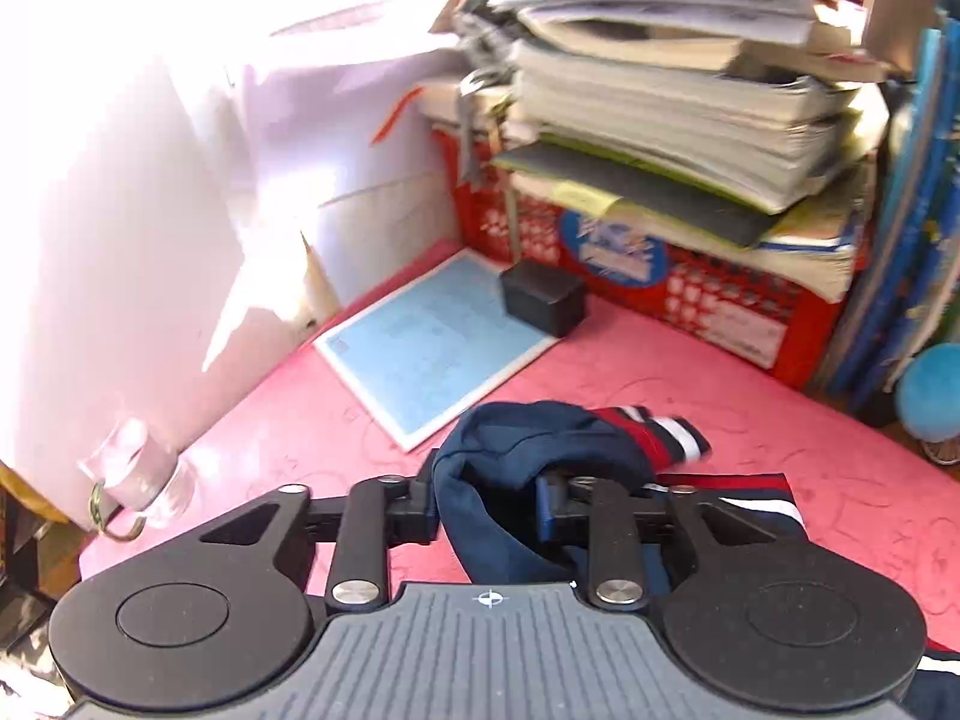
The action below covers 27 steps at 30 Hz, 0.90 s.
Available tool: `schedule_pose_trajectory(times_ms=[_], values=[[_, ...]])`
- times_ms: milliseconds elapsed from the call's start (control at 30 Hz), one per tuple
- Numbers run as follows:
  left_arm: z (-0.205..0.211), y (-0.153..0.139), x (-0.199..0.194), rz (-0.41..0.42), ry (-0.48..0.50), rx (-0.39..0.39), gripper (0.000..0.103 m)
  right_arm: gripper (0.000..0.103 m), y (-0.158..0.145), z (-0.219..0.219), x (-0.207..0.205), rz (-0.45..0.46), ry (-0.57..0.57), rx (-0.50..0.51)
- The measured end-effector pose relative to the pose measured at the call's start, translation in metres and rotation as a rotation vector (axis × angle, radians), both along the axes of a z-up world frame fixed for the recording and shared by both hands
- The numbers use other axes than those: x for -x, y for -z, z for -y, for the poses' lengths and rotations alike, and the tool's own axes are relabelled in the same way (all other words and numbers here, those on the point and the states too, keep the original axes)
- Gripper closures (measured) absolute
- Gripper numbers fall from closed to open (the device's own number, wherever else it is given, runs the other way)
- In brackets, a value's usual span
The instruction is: Fold clothes
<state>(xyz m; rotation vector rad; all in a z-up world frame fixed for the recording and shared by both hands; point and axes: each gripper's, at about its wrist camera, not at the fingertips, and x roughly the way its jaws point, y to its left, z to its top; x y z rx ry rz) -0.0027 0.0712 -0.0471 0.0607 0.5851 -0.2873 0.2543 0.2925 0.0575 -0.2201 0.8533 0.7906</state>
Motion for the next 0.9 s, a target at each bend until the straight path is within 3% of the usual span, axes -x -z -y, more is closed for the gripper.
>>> schedule_pose_trajectory(times_ms=[100,233,333,467,533,633,667,800,900], values=[[0.0,0.001,0.002,0.01,-0.005,0.0,0.0,0.035,0.012,-0.018,0.025,0.067,-0.084,0.096],[0.0,0.001,0.002,0.001,-0.016,0.001,0.0,0.02,0.013,0.038,0.026,0.094,-0.048,0.116],[0.0,0.0,0.003,-0.007,-0.02,0.001,0.0,0.019,0.01,0.126,0.002,0.06,0.117,0.079],[-0.009,-0.006,0.003,-0.053,-0.008,0.028,0.0,0.018,0.004,0.255,-0.043,0.107,0.445,0.106],[-0.018,-0.011,0.004,-0.084,-0.008,0.062,0.0,0.018,0.01,0.312,-0.056,0.168,0.568,0.188],[-0.034,-0.021,0.005,-0.116,-0.022,0.119,0.0,0.02,0.045,0.391,-0.059,0.227,0.667,0.396],[-0.034,-0.028,0.004,-0.114,-0.028,0.118,0.0,0.022,0.056,0.409,-0.056,0.201,0.671,0.411],[-0.028,-0.056,-0.004,-0.076,-0.037,0.088,0.0,0.04,0.09,0.464,-0.031,0.048,0.622,0.32],[-0.017,-0.076,-0.019,-0.012,-0.057,0.032,0.0,0.041,0.095,0.461,0.003,0.048,0.529,0.302]])
